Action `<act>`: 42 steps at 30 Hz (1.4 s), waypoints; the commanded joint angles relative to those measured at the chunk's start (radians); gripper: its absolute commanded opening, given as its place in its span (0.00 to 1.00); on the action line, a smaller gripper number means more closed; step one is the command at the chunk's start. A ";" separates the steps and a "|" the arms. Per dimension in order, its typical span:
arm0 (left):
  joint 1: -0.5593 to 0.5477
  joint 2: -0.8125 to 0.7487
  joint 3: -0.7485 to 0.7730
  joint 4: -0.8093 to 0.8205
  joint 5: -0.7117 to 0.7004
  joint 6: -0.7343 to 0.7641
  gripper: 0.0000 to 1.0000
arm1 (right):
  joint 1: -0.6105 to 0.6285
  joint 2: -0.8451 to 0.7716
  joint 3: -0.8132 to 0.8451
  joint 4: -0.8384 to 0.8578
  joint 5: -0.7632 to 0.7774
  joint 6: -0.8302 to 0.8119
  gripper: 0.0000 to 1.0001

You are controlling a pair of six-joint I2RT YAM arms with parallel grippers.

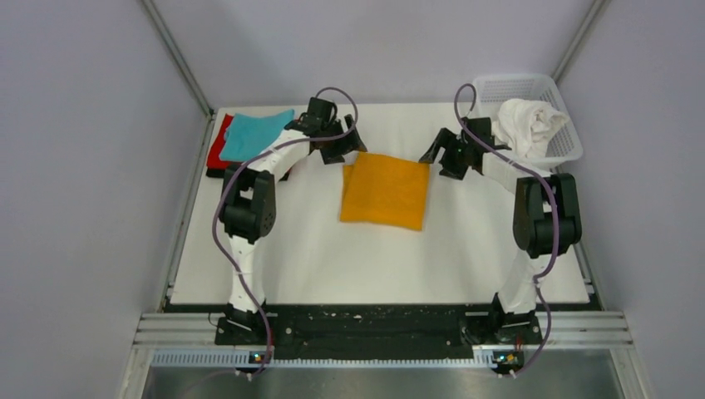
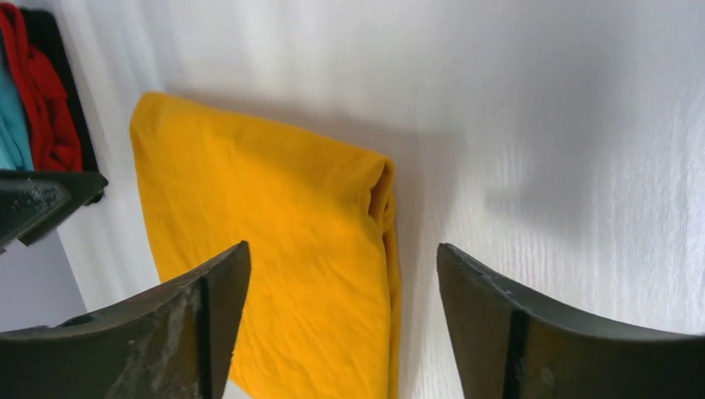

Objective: Fold and stack the t-shirts
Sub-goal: Fold the long partially folded tshirt into a neat square, then put the neatly folded tshirt into the corner of the board with the left arm

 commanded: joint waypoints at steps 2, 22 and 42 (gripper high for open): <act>0.012 -0.070 -0.010 0.070 0.012 -0.001 0.99 | -0.014 -0.024 0.083 0.026 0.013 -0.043 0.93; -0.067 0.019 -0.128 -0.086 -0.012 0.198 0.94 | -0.014 -0.444 -0.233 -0.073 0.092 -0.092 0.99; -0.247 0.157 0.155 -0.382 -0.769 0.193 0.00 | -0.015 -0.792 -0.330 -0.247 0.288 -0.220 0.99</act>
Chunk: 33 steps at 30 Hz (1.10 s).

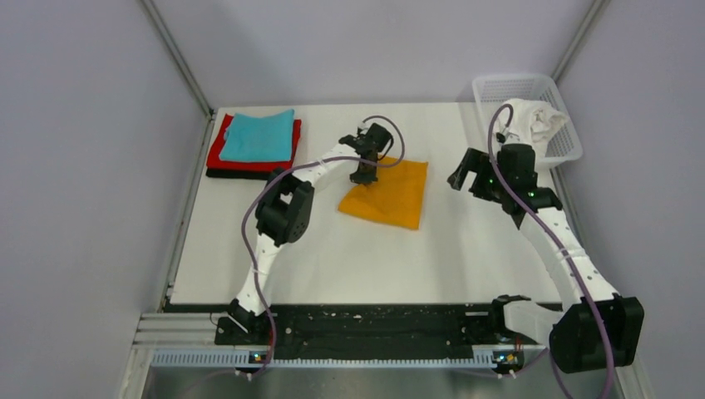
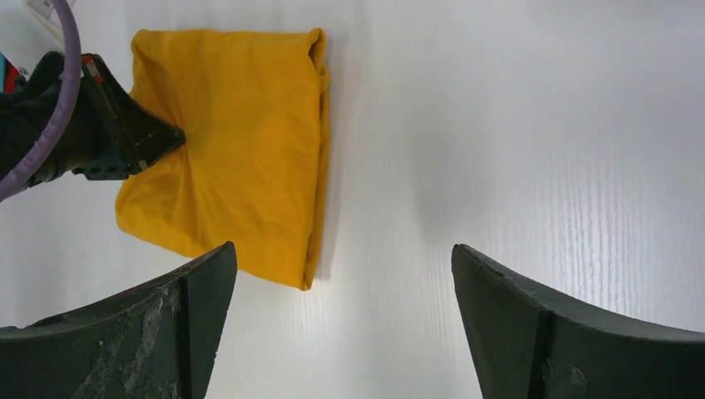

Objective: Fold and stack the t-shirts
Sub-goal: Put the neatly folded tshirt into the corner of the board with the left arm

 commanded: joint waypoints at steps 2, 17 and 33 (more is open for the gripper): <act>0.038 -0.055 0.002 -0.081 -0.302 0.080 0.00 | -0.007 -0.088 -0.001 -0.011 0.079 -0.053 0.99; 0.269 -0.279 -0.010 0.147 -0.346 0.513 0.00 | -0.008 -0.031 -0.005 0.001 0.060 -0.056 0.99; 0.401 -0.382 0.138 0.105 -0.112 0.603 0.00 | -0.007 -0.056 -0.005 0.008 0.089 -0.074 0.99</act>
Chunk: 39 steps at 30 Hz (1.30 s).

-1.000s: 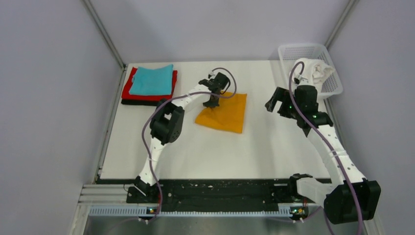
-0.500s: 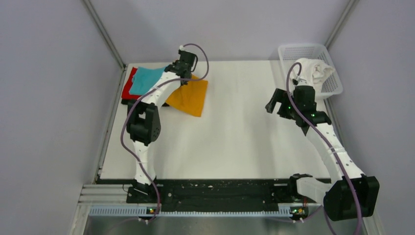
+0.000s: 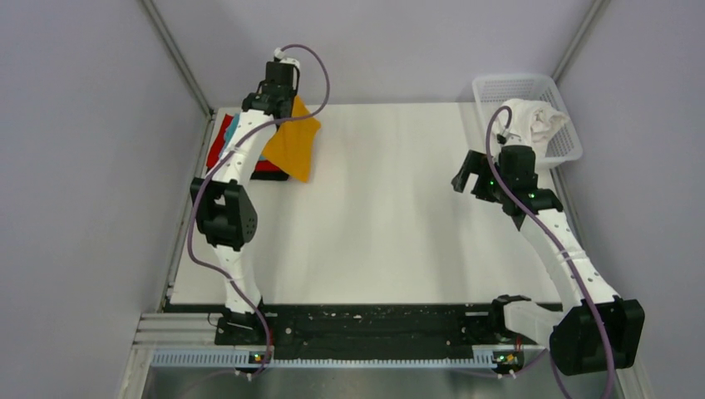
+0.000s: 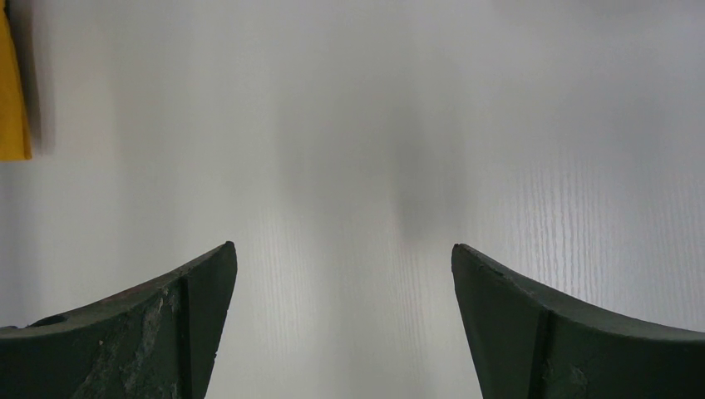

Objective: Fold and stack the t-shirts
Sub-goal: Put the neatly folded tshirt into the corner of the board with the left arm

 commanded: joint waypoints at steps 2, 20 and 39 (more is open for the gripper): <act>-0.003 -0.090 0.102 -0.003 0.100 -0.007 0.00 | -0.008 -0.031 0.002 0.027 0.029 -0.020 0.99; 0.009 -0.128 0.185 -0.014 0.124 -0.050 0.00 | -0.007 -0.026 0.004 0.028 0.077 -0.017 0.99; 0.276 0.168 0.279 0.038 0.316 -0.025 0.00 | -0.007 0.045 0.010 0.007 0.132 -0.018 0.99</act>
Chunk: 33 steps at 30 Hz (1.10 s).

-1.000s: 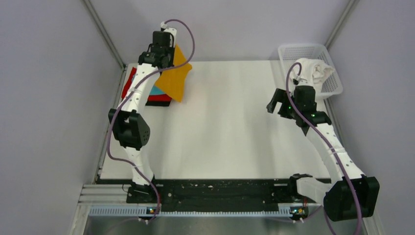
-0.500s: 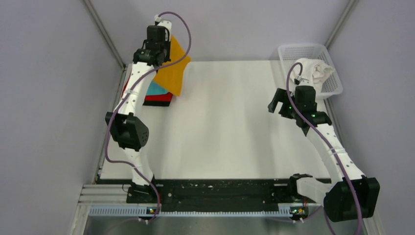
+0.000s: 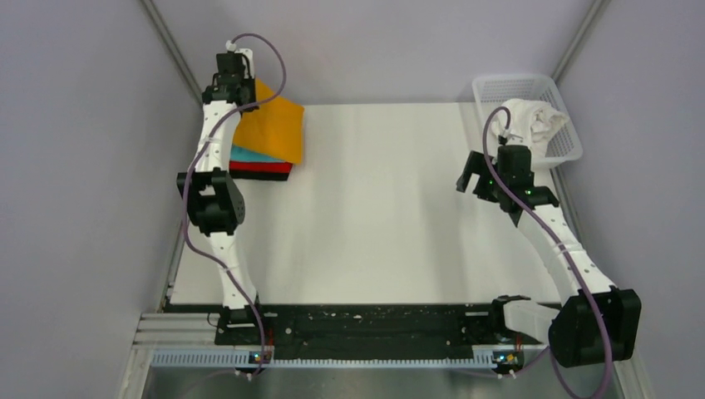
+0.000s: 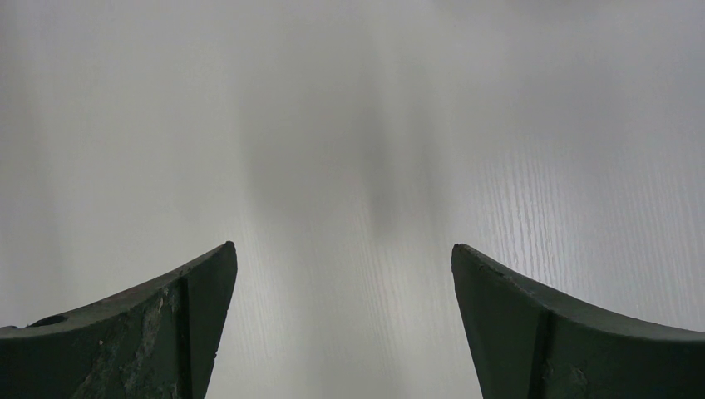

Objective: Fold and stack the t-shirts
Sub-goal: Put the neatly folded tshirt into the corner of the board with the left arm

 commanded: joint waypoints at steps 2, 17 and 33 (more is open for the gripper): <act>0.063 0.090 0.055 0.096 0.042 0.015 0.00 | -0.007 0.015 0.012 -0.005 0.040 -0.013 0.99; 0.122 0.130 -0.046 0.157 -0.104 0.000 0.00 | -0.007 0.032 0.013 -0.032 0.058 -0.010 0.99; 0.140 0.065 0.003 0.114 -0.311 -0.217 0.99 | -0.007 0.024 0.023 -0.039 0.059 -0.003 0.99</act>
